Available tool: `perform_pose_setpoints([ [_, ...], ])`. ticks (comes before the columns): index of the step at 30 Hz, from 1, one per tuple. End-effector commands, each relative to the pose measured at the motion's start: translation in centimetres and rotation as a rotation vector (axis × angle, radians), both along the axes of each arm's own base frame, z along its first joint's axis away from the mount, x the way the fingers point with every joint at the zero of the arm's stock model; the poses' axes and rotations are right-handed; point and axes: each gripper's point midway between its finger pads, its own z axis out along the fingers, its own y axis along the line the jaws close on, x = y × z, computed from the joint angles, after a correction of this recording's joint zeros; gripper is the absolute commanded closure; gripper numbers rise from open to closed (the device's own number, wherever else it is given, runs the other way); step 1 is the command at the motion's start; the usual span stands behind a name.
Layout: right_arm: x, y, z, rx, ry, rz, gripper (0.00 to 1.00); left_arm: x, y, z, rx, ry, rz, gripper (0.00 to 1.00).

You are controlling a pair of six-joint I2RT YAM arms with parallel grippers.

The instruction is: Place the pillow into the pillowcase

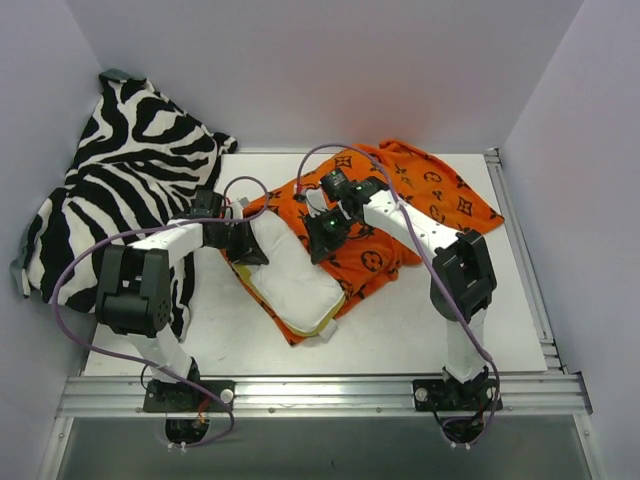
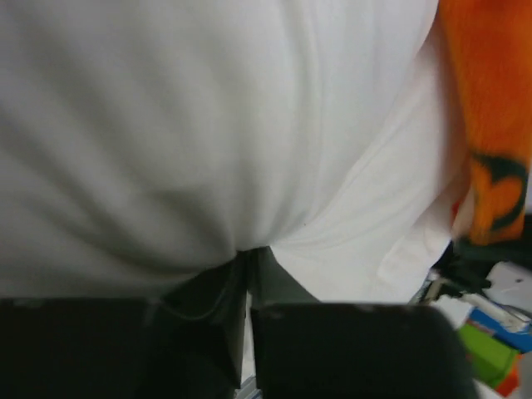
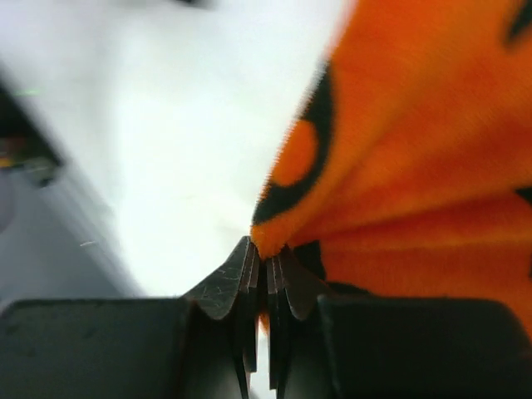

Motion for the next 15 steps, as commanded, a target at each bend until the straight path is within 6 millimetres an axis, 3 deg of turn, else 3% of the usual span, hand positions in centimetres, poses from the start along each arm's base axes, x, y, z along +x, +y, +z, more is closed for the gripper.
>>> perform_pose_setpoints([
  [1, -11.3, 8.1, 12.2, 0.459, 0.276, 0.311, 1.0, 3.0, -3.5, 2.4, -0.234, -0.077, 0.064, 0.97],
  [2, -13.3, 9.3, 14.5, 0.54, 0.342, 0.393, 1.0, 4.0, -4.0, 3.2, -0.264, -0.121, 0.07, 1.0],
  [3, -14.0, 9.7, 15.1, 0.545, 0.377, 0.396, 1.0, 4.2, -4.6, 3.8, -0.293, -0.107, 0.09, 1.0],
  [4, -13.2, 9.4, 14.8, 0.552, 0.383, 0.383, 1.0, 4.6, -4.8, 4.4, -0.314, -0.126, 0.098, 1.0],
  [6, -11.3, 8.5, 12.4, 0.53, 0.433, 0.32, 1.0, 5.1, -4.9, 5.3, -0.346, -0.128, 0.127, 1.0],
  [7, -9.0, 7.2, 11.6, 0.533, 0.45, 0.252, 1.0, 5.0, -4.8, 5.5, -0.351, -0.132, 0.134, 1.0],
  [8, -8.0, 6.6, 10.2, 0.521, 0.469, 0.223, 1.0, 4.7, -4.7, 5.3, -0.356, -0.129, 0.141, 1.0],
  [9, -6.9, 5.4, 7.9, 0.449, 0.43, 0.175, 1.0, 4.5, -4.8, 5.3, -0.366, -0.118, 0.15, 1.0],
  [11, -6.2, 2.5, 5.1, 0.345, 0.347, 0.21, 1.0, 3.8, -4.6, 4.8, -0.357, -0.107, 0.164, 1.0],
  [13, -5.8, 0.1, 3.1, 0.184, 0.287, 0.195, 0.78, 3.4, -4.0, 4.7, -0.337, -0.12, 0.173, 1.0],
  [15, -5.3, -2.1, 3.5, 0.153, 0.262, 0.156, 0.49, 2.5, -3.6, 3.9, -0.311, -0.111, 0.169, 1.0],
])
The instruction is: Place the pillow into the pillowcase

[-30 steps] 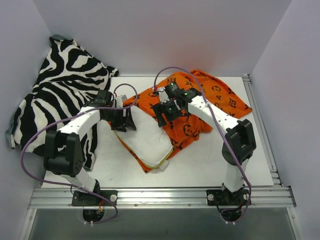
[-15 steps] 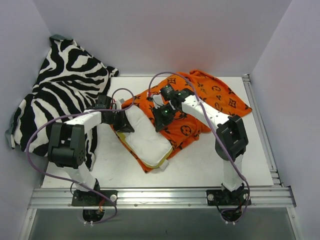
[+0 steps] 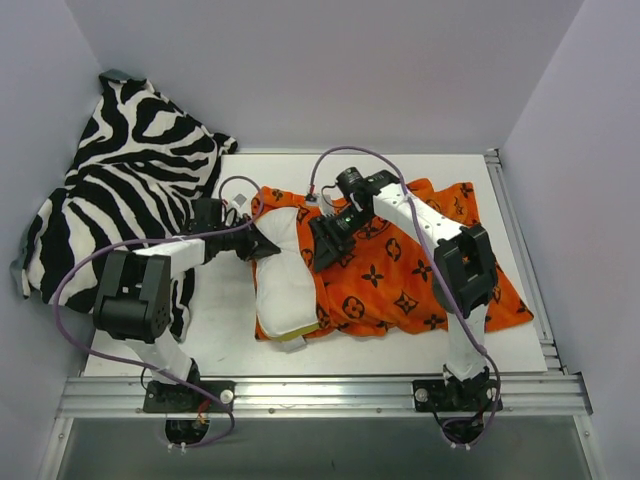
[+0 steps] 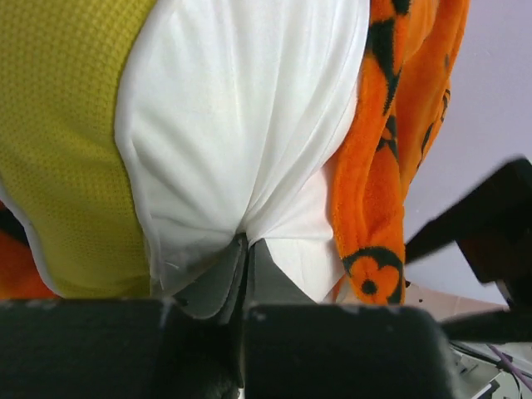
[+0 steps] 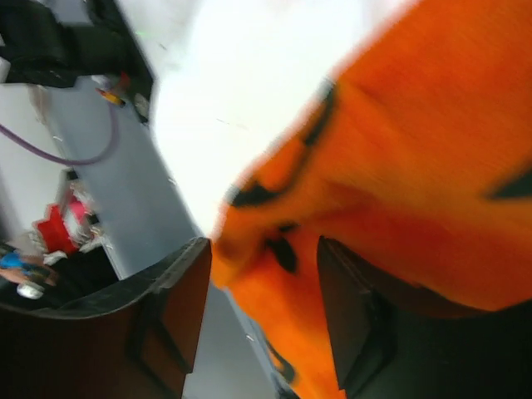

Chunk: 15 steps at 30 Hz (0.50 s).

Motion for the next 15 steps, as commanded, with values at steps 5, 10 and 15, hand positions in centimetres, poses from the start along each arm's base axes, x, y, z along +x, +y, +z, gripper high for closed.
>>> perform_pose_setpoints([
  [5, -1.0, -10.2, 2.0, -0.231, -0.166, -0.091, 0.39, -2.7, 1.6, 3.1, 0.15, -0.196, -0.184, 0.33],
  [10, -7.3, -15.2, -1.1, -0.426, -0.048, 0.004, 0.35, -7.2, 4.5, 3.2, 0.377, -0.191, -0.315, 0.04],
  [15, -3.3, -17.4, -7.8, -0.638, -0.1, -0.086, 0.41, -10.2, 4.1, -1.0, 0.493, -0.052, -0.398, 0.06],
])
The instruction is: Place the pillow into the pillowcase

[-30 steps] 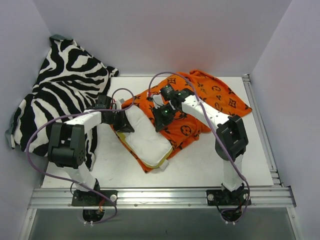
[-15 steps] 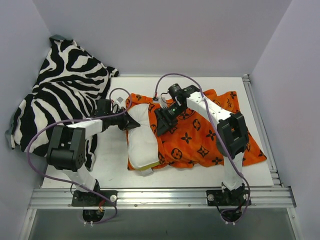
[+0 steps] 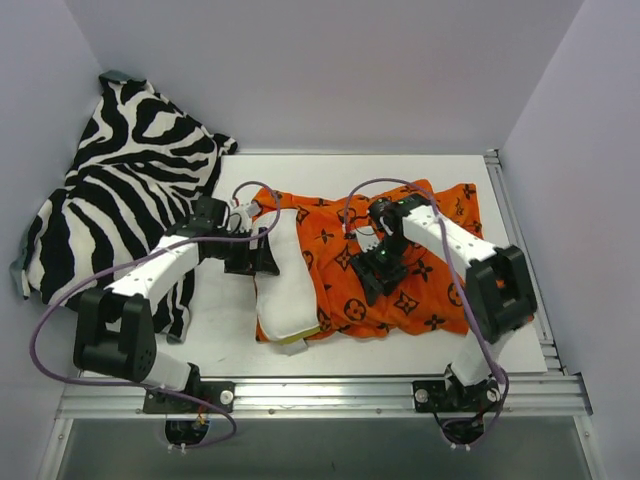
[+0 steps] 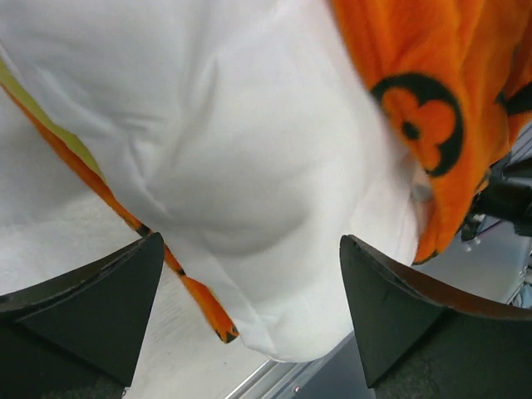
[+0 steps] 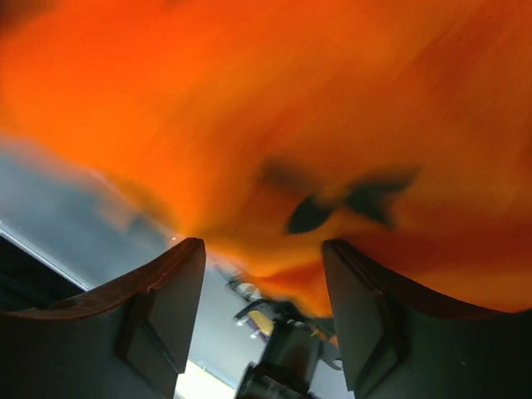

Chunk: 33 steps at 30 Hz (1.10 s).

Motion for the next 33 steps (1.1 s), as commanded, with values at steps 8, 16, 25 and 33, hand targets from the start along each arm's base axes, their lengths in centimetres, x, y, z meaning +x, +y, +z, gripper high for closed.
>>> perform_pose_setpoints([
  [8, 17.1, 2.5, -1.1, 0.024, -0.303, -0.166, 0.41, -1.9, -5.6, -4.6, -0.125, 0.21, -0.083, 0.76],
  [16, 9.5, 0.6, 4.8, 0.2, -0.315, -0.317, 0.37, 2.6, -7.9, -1.0, -0.361, 0.17, 0.037, 1.0],
  [25, 0.4, 3.4, -0.6, 0.235, -0.186, -0.235, 0.48, 3.3, -9.0, -0.1, -0.42, 0.181, 0.081, 1.0],
  [33, 6.4, 4.3, -2.4, 0.095, -0.344, -0.333, 0.46, 3.4, -8.8, 0.1, -0.385, 0.159, 0.07, 1.0],
])
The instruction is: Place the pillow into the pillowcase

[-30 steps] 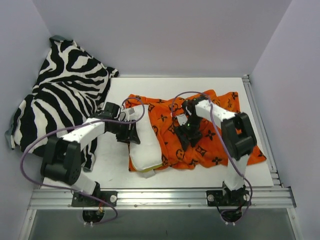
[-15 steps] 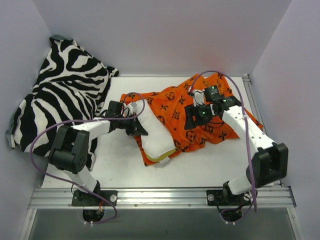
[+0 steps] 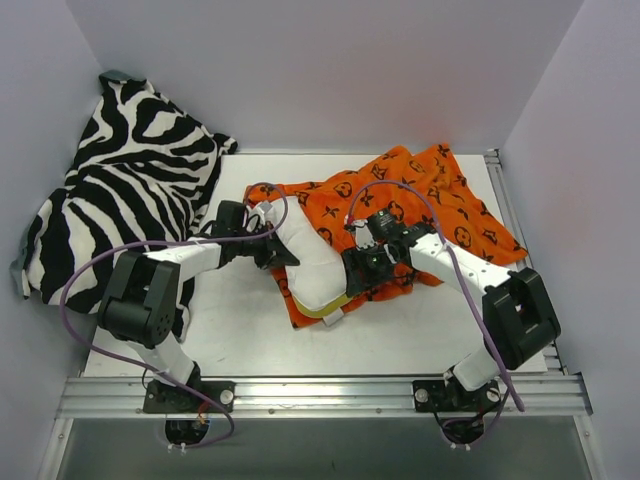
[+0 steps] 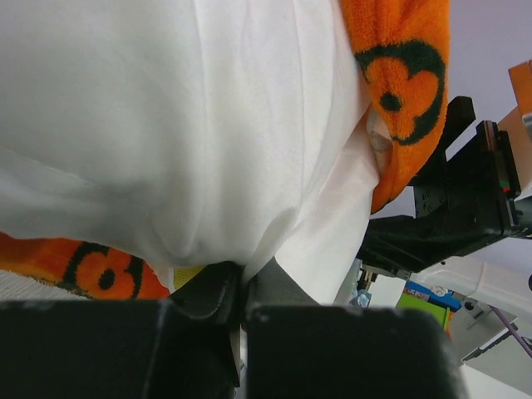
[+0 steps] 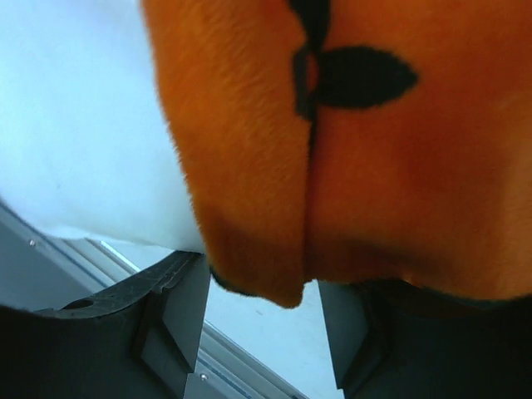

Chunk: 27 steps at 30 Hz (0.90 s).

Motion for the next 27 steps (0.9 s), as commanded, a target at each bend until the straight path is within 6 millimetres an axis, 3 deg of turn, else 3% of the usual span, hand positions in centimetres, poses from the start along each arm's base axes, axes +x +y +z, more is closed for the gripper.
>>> perform_pose_setpoints([
  [1, 4.5, -0.1, 0.8, -0.064, -0.14, -0.096, 0.48, 1.3, -0.8, 2.5, -0.039, -0.099, -0.024, 1.0],
  [4, 4.4, 0.0, 0.4, -0.089, -0.118, -0.05, 0.64, 1.5, -0.8, 2.7, -0.042, -0.11, -0.016, 1.0],
  [5, 3.7, 1.1, 0.9, -0.025, -0.09, -0.005, 0.86, 1.6, -0.8, 2.7, -0.039, -0.114, -0.013, 1.0],
  [7, 2.3, 3.2, 3.0, 0.096, -0.07, 0.097, 0.92, 2.2, -0.9, 2.9, -0.038, -0.131, -0.003, 1.0],
  [8, -0.2, 6.1, 6.7, 0.287, 0.007, 0.228, 0.94, 2.9, -0.8, 2.9, -0.031, -0.143, 0.019, 1.0],
  [9, -3.0, 7.9, 8.6, 0.363, 0.01, 0.41, 0.95, 3.5, -0.9, 2.7, -0.026, -0.145, 0.035, 1.0],
  [10, -5.1, 9.2, 11.0, 0.437, 0.038, 0.534, 0.95, 4.8, -1.4, 3.6, -0.039, -0.19, 0.049, 1.0],
  [11, -8.1, 9.8, 15.2, 0.495, 0.108, 0.644, 0.96, 5.8, -1.8, 4.2, -0.047, -0.201, 0.076, 1.0],
  [12, -9.3, 10.2, 16.6, 0.505, 0.098, 0.727, 0.96, 6.7, -2.1, 3.9, -0.045, -0.203, 0.091, 1.0],
  [13, -10.1, 10.8, 16.5, 0.496, 0.105, 0.792, 0.98, 7.5, -2.5, 4.3, -0.047, -0.224, 0.103, 1.0],
  [14, -10.3, 10.5, 17.2, 0.511, 0.124, 0.807, 1.0, 9.0, -3.1, 5.7, -0.045, -0.266, 0.129, 1.0],
  [15, -10.1, 10.2, 16.8, 0.507, 0.134, 0.814, 1.0, 9.4, -3.4, 5.8, -0.038, -0.271, 0.139, 1.0],
  [16, -9.3, 9.7, 15.2, 0.494, 0.139, 0.841, 1.0, 9.8, -3.7, 6.1, -0.033, -0.279, 0.15, 1.0],
  [18, -10.1, 7.5, 13.9, 0.422, 0.274, 0.847, 1.0, 10.3, -3.3, 5.5, 0.011, -0.271, 0.19, 1.0],
  [21, -9.7, 4.3, 10.3, 0.374, 0.448, 0.792, 1.0, 7.8, -1.4, 2.8, 0.106, -0.214, 0.182, 1.0],
  [24, -8.2, 1.6, 9.5, 0.391, 0.465, 0.676, 0.88, 2.9, 2.0, -0.5, 0.227, -0.164, 0.103, 1.0],
  [25, -8.4, 0.9, 9.9, 0.378, 0.457, 0.665, 0.66, 0.6, 3.1, -2.0, 0.29, -0.157, 0.03, 1.0],
  [27, -8.4, -0.1, 12.0, 0.386, 0.465, 0.627, 0.41, -3.6, 3.9, -2.4, 0.33, -0.148, -0.083, 1.0],
])
